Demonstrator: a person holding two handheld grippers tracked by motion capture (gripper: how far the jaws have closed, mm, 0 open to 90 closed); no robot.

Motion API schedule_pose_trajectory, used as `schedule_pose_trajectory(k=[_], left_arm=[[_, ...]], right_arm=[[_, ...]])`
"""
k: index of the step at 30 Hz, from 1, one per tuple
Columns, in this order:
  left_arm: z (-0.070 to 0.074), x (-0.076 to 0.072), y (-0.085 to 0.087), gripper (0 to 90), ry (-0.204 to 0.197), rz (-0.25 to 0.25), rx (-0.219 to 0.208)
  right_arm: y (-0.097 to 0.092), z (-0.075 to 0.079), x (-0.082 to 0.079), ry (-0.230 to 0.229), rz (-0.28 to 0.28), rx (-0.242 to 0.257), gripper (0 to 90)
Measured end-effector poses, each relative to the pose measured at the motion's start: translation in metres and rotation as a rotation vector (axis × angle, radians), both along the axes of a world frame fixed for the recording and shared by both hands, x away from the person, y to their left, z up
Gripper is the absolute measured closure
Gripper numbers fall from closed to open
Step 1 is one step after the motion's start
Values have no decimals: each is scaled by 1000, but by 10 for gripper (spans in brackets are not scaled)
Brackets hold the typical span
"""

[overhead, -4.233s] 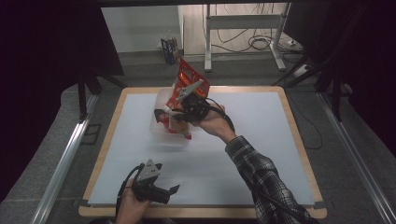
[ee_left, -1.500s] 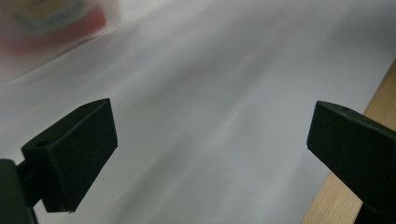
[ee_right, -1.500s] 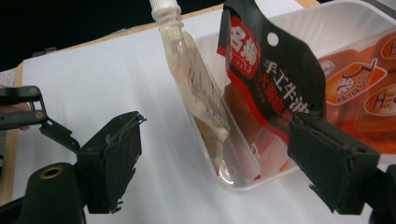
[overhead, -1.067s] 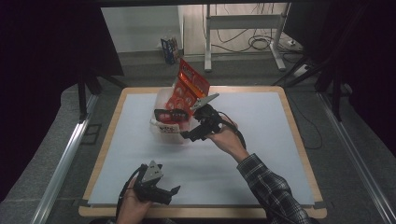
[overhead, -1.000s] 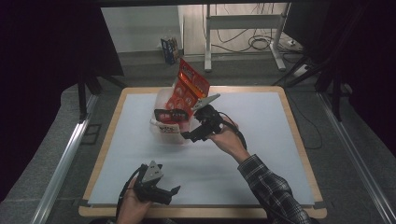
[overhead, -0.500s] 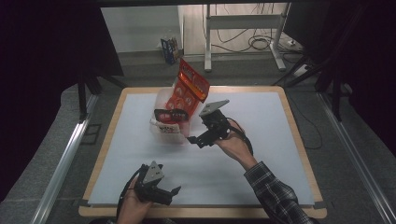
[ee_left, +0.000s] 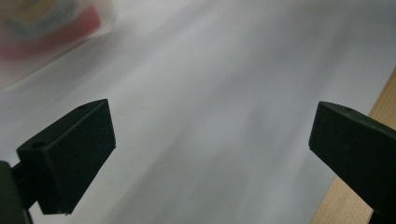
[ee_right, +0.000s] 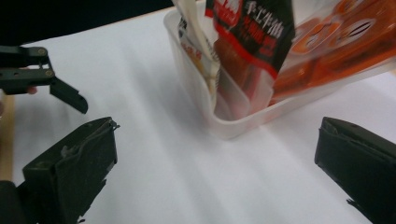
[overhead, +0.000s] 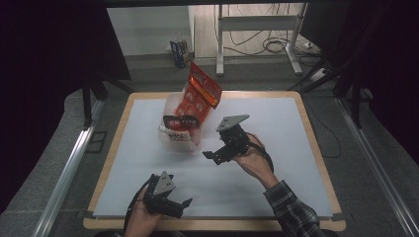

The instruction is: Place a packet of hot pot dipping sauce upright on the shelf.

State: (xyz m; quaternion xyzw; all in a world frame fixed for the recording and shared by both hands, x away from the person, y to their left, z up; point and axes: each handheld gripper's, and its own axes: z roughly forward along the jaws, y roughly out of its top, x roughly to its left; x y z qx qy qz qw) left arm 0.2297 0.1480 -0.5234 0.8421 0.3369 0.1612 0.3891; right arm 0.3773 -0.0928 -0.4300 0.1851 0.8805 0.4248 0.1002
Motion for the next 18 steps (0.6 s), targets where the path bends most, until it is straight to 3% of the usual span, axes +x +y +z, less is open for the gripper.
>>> schedule_pose_trajectory(k=[4,9,18], left_arm=[[0,-1,-1,5,-5,-6,3],[0,-1,-1,5,-8,-9,8],[-1,-1,0,5,-22,-10,8]], right_arm=[[-1,-1,-4,4,-1,11,0],[-1,-8,-13,-12,16,-14,0],[-10,-15,-25,6,9,-10,0]])
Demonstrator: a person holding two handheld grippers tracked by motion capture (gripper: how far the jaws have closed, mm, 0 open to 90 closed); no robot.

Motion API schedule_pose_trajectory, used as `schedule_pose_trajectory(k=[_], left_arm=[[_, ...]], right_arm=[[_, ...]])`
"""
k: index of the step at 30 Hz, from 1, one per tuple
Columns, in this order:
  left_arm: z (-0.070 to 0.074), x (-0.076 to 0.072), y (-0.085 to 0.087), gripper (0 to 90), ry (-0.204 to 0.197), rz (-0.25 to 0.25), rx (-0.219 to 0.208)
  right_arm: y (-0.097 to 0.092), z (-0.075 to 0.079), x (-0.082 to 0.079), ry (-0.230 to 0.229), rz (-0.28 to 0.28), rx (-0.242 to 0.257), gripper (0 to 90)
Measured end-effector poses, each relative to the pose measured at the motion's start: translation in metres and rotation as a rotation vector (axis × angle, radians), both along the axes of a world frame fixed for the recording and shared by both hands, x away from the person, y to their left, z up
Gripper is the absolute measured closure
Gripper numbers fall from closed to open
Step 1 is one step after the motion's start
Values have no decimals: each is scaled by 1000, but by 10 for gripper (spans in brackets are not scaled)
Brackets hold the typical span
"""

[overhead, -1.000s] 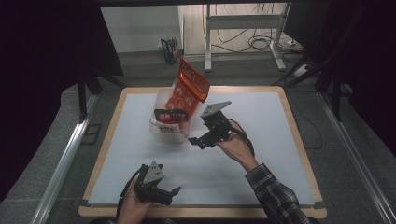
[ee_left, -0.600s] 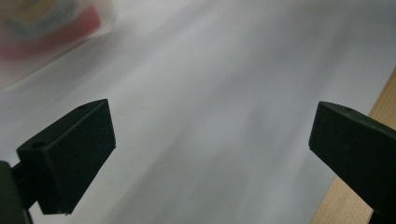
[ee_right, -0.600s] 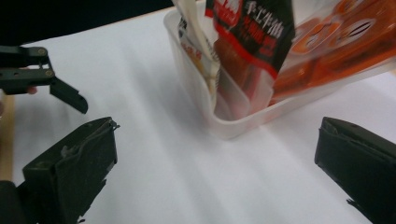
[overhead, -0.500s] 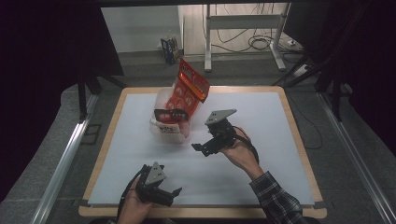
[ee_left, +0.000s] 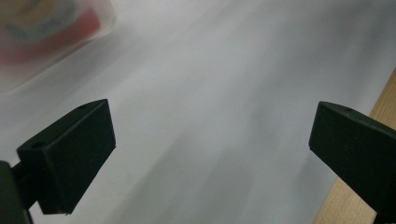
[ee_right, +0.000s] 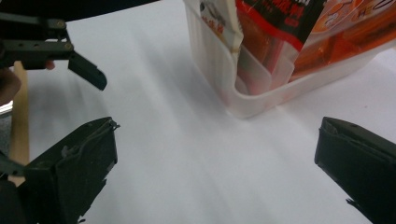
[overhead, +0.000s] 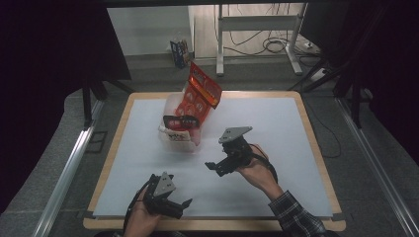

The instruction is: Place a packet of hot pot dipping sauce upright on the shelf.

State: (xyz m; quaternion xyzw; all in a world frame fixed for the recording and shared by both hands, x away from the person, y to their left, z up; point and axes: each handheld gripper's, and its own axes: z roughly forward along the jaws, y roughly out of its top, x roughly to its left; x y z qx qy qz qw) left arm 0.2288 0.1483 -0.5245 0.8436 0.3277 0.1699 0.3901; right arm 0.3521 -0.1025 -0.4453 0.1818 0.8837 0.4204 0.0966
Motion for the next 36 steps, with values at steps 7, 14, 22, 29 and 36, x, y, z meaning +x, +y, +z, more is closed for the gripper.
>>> schedule_pose_trajectory(k=[7,14,22,29,36], left_arm=[[0,0,2,6,-17,6,-2],[1,-1,4,8,-37,17,0],[1,-2,5,7,-54,32,5],[2,-1,5,5,-53,36,9],[1,1,7,2,-40,39,-12]], right_arm=[[-11,-2,-7,-1,-10,-1,0],[-20,-7,-14,-9,-25,-25,0],[-33,-8,-21,-11,-40,-14,0],[-48,-5,-27,-4,-58,-9,0],[-64,-5,-33,-8,-77,2,0]])
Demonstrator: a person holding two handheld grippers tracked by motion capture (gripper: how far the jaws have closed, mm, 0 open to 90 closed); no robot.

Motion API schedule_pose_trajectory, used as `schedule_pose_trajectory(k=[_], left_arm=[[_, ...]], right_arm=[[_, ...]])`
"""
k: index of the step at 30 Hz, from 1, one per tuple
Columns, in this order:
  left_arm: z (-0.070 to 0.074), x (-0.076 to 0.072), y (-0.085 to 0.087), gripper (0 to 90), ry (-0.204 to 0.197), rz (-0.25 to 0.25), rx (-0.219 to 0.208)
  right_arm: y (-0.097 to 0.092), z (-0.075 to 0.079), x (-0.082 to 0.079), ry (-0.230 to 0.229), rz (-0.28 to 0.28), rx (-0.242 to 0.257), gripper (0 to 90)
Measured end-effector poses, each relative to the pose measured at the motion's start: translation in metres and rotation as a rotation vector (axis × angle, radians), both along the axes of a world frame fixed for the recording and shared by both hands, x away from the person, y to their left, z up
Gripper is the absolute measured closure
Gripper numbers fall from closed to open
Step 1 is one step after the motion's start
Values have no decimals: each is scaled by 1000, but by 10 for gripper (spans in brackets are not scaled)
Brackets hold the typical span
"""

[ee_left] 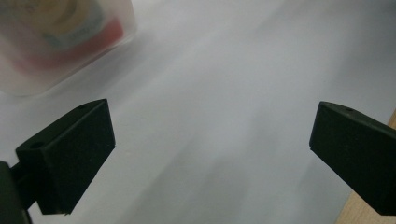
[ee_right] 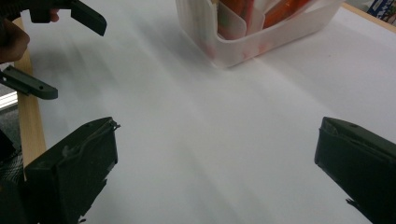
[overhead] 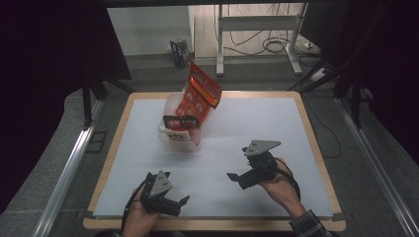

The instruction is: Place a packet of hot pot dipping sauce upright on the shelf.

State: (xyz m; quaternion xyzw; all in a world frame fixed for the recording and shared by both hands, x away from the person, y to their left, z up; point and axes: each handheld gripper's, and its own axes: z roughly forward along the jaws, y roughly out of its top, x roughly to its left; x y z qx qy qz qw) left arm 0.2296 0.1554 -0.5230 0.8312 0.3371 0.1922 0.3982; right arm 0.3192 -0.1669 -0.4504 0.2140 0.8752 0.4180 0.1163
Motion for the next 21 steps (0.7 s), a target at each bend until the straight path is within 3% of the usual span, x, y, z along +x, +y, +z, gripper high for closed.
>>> schedule_pose_trajectory(k=[13,21], left_arm=[[-1,1,0,1,22,-4,-9],[-1,1,-1,2,24,-10,8]], right_arm=[[-27,-12,-13,12,-56,-2,0],[-52,-20,-25,-3,-101,-2,0]])
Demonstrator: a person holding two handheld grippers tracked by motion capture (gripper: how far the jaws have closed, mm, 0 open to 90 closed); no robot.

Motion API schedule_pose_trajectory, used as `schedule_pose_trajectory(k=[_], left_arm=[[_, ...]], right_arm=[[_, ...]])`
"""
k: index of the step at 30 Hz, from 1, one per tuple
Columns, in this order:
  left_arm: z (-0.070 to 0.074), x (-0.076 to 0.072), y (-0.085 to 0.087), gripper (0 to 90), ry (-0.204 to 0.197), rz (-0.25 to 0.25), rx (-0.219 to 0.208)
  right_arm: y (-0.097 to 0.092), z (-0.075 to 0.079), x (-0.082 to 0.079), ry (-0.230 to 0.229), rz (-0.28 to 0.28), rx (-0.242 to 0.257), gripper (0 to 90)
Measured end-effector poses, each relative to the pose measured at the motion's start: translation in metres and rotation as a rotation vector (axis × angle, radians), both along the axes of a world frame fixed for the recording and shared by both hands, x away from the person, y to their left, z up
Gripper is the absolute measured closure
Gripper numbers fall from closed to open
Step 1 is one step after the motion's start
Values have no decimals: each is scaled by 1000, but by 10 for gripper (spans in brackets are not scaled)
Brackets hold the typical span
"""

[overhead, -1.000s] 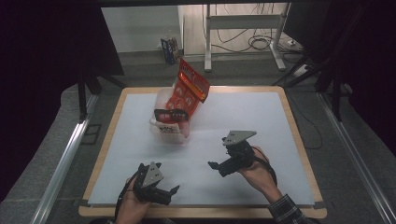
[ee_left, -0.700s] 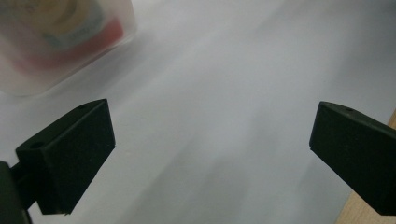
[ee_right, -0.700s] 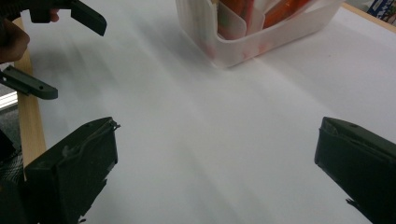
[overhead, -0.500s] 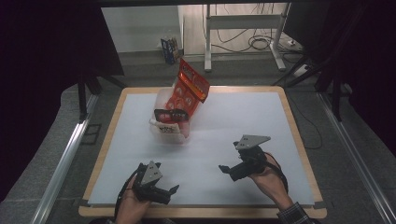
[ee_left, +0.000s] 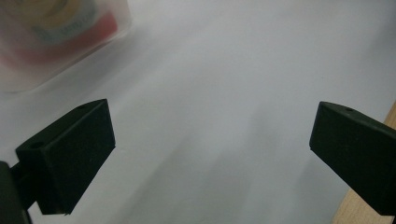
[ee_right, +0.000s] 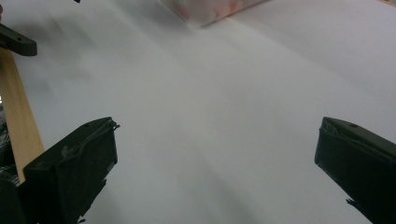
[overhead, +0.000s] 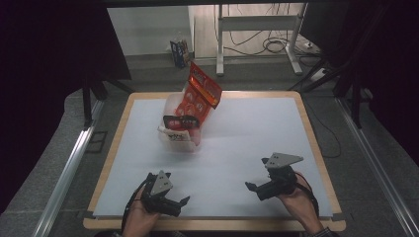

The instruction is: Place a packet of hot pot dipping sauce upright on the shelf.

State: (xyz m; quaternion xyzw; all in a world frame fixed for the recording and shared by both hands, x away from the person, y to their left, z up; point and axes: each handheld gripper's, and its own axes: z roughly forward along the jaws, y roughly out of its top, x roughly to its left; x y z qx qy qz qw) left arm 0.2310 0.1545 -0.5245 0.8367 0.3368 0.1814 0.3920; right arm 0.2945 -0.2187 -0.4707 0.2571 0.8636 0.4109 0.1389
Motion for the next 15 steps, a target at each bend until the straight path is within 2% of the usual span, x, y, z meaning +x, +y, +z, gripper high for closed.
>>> schedule_pose_trajectory(k=[8,15], left_arm=[[-1,0,0,2,1,0,3],[-1,0,-1,2,0,-4,13]], right_arm=[[-15,-9,-9,-11,-33,-4,0],[-25,-20,-11,11,-66,-26,0]])
